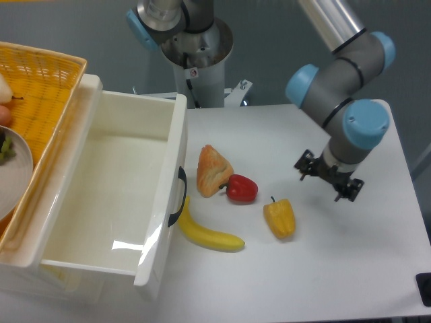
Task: Pick up the red pepper
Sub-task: 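Move the gripper toward the red pepper beside the croissant, then lower the gripper over the red pepper and close on it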
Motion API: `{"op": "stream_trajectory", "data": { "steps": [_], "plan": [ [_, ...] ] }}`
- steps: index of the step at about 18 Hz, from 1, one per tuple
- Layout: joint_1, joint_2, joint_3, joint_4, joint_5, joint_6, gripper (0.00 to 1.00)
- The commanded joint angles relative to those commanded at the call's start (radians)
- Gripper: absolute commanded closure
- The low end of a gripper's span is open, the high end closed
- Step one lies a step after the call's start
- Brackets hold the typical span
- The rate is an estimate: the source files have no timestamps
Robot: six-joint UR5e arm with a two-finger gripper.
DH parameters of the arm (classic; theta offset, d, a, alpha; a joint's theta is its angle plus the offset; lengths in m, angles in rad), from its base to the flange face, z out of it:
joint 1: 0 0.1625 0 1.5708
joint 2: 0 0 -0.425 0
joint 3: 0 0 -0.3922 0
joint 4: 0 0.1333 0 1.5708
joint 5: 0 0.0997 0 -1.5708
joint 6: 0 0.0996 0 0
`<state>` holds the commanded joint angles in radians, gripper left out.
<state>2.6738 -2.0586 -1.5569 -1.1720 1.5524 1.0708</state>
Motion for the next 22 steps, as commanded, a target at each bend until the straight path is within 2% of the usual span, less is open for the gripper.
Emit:
{"op": "stream_trajectory", "data": {
  "steps": [3,5,9,13,17,19,22],
  "plan": [
    [-0.012,0.024,-0.020,-0.002,-0.011,-0.009,0.00],
    [-0.009,0.046,-0.015,-0.002,-0.021,0.042,0.00],
    [-0.034,0.071,-0.020,0.002,-0.011,0.389,0.00],
    [-0.069,0.080,-0.020,0.002,-0.018,0.518,0.00],
    [-0.084,0.081,-0.037,-0.008,-0.061,0.756,0.00],
    [-0.084,0.089,-0.057,-0.008,-0.107,0.843,0.00],
    [-0.104,0.094,-0.068,-0.009,-0.114,0.972,0.00]
  ]
}}
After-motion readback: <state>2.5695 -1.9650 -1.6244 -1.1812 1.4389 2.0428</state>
